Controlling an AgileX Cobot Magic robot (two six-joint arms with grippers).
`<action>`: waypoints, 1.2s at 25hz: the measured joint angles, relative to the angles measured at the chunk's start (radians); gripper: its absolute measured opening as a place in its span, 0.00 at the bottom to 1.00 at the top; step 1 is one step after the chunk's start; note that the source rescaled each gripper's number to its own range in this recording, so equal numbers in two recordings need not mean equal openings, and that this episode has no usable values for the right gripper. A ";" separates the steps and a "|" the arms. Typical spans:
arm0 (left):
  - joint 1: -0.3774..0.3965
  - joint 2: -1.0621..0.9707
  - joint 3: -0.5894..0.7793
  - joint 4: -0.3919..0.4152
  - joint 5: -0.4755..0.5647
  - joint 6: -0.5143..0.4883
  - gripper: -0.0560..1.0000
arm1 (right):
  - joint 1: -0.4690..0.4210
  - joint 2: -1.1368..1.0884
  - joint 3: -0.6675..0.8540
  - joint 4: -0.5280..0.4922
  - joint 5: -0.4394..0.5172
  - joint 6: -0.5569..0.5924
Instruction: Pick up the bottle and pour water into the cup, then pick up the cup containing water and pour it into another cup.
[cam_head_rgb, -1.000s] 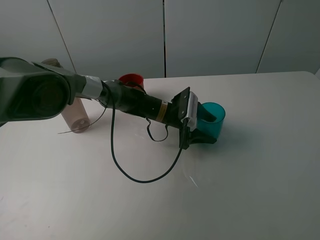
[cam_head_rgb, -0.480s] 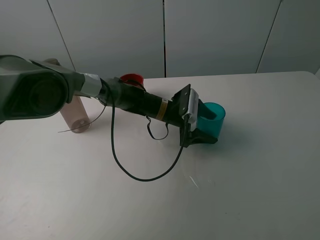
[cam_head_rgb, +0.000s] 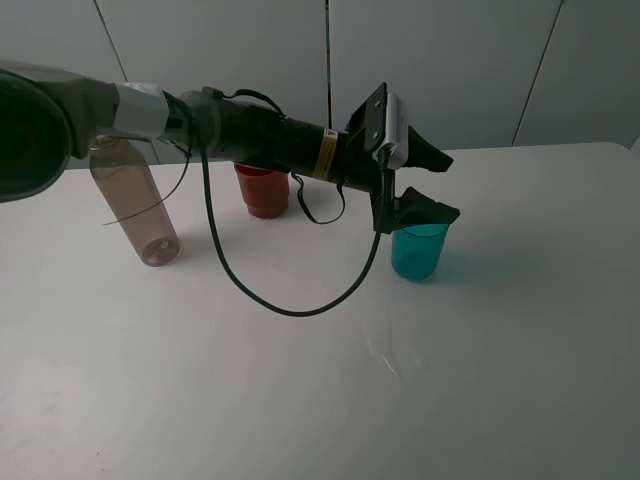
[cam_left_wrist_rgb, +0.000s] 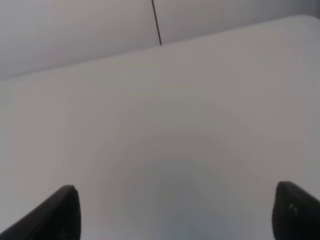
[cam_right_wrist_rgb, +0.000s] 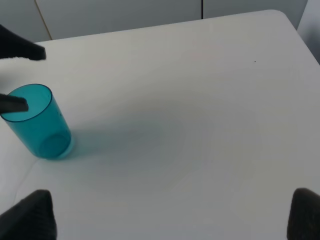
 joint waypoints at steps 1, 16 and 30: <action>0.000 -0.027 0.000 0.000 0.008 -0.034 0.93 | 0.000 0.000 0.000 0.000 0.000 0.000; -0.005 -0.387 0.000 -0.024 0.437 -0.287 0.93 | 0.000 0.000 0.000 0.000 0.000 0.000; -0.007 -0.534 0.078 0.094 0.912 -0.585 0.93 | 0.000 0.000 0.000 0.000 0.000 0.000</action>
